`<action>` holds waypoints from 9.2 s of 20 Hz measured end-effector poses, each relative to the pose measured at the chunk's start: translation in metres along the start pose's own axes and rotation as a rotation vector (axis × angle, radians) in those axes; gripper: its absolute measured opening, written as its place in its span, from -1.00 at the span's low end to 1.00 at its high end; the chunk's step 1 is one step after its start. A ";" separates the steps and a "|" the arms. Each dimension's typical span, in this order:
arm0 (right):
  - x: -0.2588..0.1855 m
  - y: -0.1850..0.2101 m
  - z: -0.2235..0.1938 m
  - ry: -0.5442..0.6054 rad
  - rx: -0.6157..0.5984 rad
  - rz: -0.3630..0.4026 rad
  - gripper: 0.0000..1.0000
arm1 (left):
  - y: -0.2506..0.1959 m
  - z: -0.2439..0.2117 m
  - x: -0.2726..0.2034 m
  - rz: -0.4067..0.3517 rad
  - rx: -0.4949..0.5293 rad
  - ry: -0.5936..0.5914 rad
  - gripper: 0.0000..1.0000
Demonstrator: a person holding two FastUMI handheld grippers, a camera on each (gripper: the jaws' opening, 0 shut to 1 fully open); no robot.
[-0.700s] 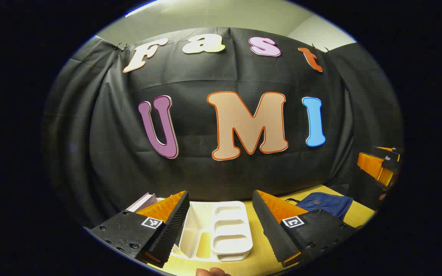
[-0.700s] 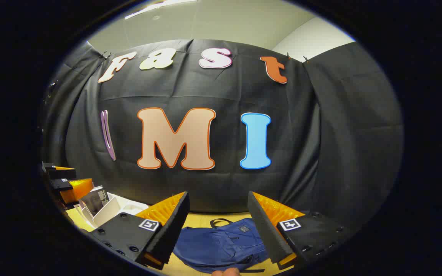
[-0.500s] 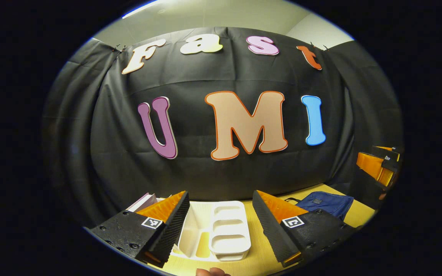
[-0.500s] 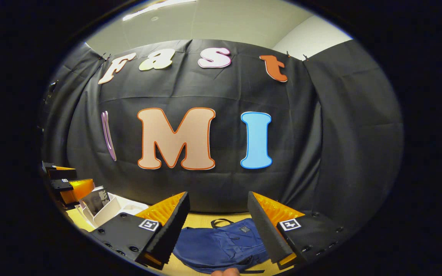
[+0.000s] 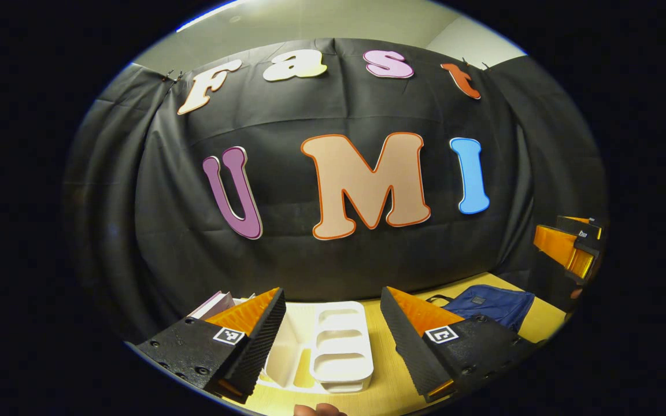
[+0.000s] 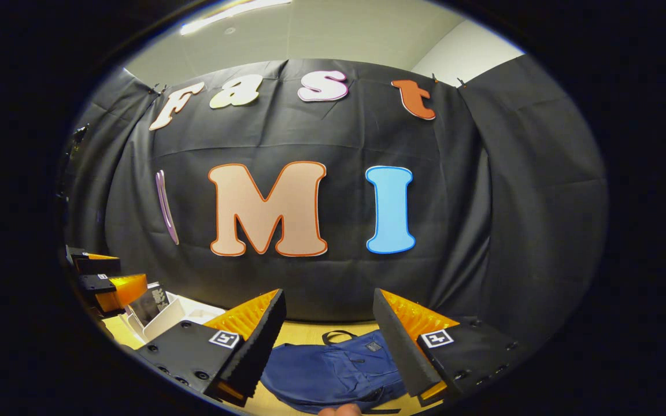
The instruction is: Open the schoolbag, grab two books from the bookshelf and put them into the schoolbag.
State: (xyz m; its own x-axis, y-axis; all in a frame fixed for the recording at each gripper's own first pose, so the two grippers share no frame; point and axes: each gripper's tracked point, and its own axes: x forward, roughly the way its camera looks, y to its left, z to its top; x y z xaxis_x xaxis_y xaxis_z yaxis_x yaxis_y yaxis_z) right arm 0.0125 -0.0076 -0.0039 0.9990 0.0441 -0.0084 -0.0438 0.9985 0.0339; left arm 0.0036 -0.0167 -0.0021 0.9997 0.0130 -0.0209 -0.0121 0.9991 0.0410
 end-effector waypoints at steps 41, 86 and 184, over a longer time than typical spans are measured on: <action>0.000 0.040 -0.324 0.323 -1.304 0.717 0.97 | 0.061 -0.011 -0.025 0.173 0.052 0.044 0.94; 0.071 -0.021 -0.198 0.667 0.578 0.222 -0.93 | 0.137 -0.070 0.092 -0.012 -0.075 0.501 0.94; 0.065 -0.048 -0.173 0.541 0.730 0.196 -0.91 | -0.195 -0.174 0.168 -0.209 -0.042 0.676 0.66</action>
State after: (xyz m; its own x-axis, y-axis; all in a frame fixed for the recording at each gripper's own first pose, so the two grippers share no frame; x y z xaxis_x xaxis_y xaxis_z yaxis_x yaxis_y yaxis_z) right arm 0.0778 -0.0471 -0.1786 0.8259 0.4030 -0.3943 -0.0113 0.7110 0.7031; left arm 0.1700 -0.2021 -0.1871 0.7491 -0.1702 -0.6402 0.1637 0.9840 -0.0701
